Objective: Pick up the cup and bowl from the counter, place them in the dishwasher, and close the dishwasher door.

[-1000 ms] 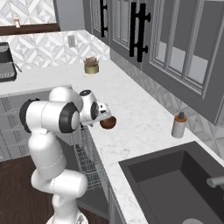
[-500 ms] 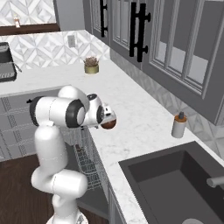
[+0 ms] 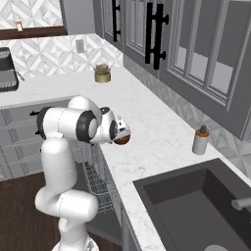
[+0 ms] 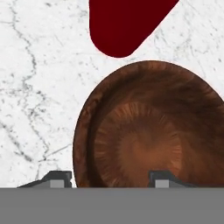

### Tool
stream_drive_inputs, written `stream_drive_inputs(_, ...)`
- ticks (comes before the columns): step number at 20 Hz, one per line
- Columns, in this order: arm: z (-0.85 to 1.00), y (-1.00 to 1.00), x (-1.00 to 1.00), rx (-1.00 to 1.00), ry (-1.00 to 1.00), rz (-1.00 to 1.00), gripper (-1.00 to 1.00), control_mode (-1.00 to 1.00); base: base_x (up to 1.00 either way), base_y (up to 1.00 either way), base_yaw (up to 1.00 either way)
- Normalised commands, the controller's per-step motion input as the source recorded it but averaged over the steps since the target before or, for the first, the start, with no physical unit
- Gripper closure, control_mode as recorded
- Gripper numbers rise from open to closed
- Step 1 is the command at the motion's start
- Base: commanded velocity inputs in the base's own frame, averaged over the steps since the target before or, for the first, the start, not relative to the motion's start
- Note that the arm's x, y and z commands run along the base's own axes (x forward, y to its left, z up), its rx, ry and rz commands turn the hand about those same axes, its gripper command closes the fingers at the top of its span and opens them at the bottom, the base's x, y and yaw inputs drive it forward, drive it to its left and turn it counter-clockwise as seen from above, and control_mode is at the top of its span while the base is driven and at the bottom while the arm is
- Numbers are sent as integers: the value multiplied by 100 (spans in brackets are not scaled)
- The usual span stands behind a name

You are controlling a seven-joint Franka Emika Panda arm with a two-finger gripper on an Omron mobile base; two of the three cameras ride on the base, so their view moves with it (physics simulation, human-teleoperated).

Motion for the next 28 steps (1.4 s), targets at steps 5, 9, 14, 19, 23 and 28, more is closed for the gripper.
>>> stream_drive_inputs(5,-7,1,-9,0,-3,6,100,-100,0,0,0)
stream_drive_inputs(9,-1,27,-47,0,-5,7,100,-100,0,0,0)
stream_drive_inputs(14,0,75,-88,0,-4,11,100,-100,0,0,0)
stream_drive_inputs(19,1,100,-62,0,4,12,100,-100,0,0,0)
stream_drive_inputs(23,-3,100,-7,-1,12,8,100,-100,0,0,0)
stream_drive_inputs(28,-39,83,31,-3,12,1,100,-100,0,0,0)
